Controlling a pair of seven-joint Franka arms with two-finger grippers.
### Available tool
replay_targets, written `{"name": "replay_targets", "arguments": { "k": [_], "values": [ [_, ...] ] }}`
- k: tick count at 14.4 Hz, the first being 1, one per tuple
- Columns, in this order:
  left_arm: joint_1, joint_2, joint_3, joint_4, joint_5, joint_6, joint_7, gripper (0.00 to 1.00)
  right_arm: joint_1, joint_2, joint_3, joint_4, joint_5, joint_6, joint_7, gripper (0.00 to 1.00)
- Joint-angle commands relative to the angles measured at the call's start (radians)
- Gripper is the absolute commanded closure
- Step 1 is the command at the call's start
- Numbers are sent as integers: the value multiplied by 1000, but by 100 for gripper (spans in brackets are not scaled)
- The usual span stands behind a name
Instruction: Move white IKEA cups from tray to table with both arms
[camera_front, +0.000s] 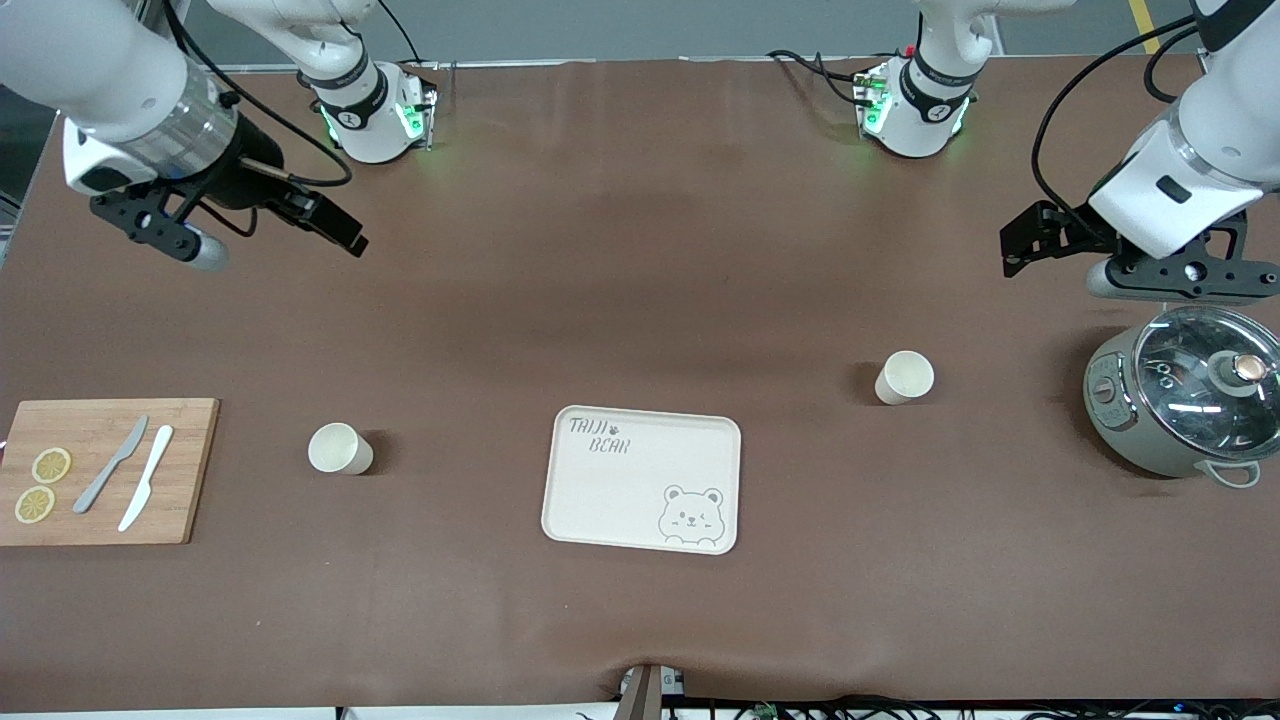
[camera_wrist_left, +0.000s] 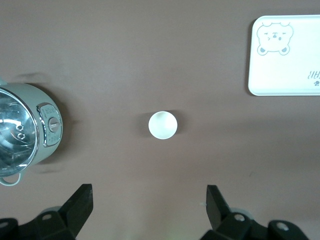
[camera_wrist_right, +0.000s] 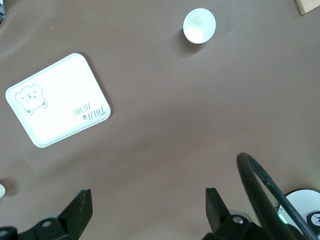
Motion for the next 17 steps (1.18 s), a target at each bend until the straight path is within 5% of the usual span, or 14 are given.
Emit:
{"name": "replay_targets", "arguments": {
  "k": [1, 4, 7, 10, 17],
  "values": [
    [-48, -21, 48, -35, -16, 34, 19, 0, -20, -7, -1, -6, 4, -5, -28, 0],
    [-51, -4, 48, -29, -19, 38, 43, 0, -58, -2, -3, -6, -26, -5, -89, 0],
    [-47, -2, 50, -27, -19, 42, 97, 0, -179, -1, -3, -6, -72, 0, -411, 0],
    [-50, -4, 53, -27, -19, 43, 90, 0, -201, 1, -3, -6, -262, 3, -594, 0],
    [-54, -2, 60, -36, -14, 6, 68, 0, -199, 1, 2, 6, -240, 10, -591, 0]
  ]
}}
